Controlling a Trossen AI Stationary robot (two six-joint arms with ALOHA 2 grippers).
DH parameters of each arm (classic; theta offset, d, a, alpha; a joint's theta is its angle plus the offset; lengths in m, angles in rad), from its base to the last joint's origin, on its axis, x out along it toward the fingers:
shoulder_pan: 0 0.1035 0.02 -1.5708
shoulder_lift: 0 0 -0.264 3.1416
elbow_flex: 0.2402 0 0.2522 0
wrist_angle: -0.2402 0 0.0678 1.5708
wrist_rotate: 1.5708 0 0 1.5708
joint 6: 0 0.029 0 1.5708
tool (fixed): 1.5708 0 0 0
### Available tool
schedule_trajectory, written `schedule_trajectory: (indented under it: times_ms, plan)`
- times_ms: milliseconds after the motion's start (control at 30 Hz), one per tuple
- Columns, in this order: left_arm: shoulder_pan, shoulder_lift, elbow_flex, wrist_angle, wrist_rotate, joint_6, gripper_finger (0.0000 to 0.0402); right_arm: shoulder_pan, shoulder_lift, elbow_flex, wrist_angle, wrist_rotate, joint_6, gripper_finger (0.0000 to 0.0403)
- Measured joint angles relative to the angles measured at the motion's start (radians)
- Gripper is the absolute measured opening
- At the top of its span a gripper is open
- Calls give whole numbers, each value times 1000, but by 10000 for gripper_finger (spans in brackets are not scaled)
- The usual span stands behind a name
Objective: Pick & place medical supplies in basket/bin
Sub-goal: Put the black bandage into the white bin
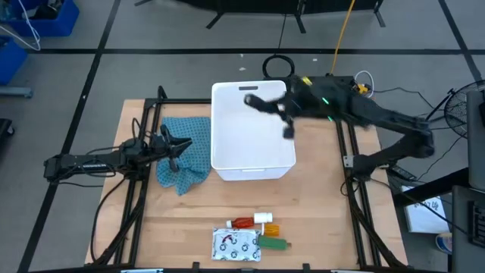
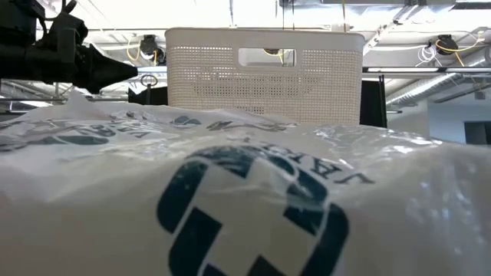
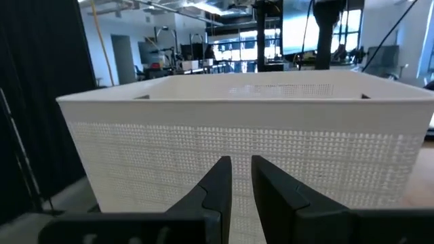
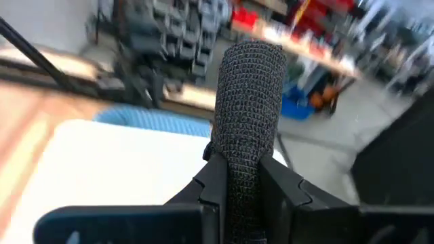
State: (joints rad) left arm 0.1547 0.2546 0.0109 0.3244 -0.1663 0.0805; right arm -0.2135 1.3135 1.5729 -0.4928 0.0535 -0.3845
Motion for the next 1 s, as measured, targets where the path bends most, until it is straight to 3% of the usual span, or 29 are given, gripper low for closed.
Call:
schedule_trajectory:
  times_ms: [167, 400, 500, 733, 1000]
  plan:
    - [0, 0, 0, -7, 1, 20, 63, -168, 226, 112, -113, -162, -94, 47]
    - [0, 0, 0, -8, 1, 46, 63, -224, 495, 122, -245, -211, -341, 47]
    - [0, 0, 0, -8, 0, 47, 63, -227, 586, 122, -221, -211, -368, 47]
    - [0, 0, 0, -7, 0, 123, 63, -237, 713, 123, -209, -238, -333, 47]
    - [0, 0, 0, -16, 8, 127, 63, -238, 772, 123, -239, -236, -306, 52]
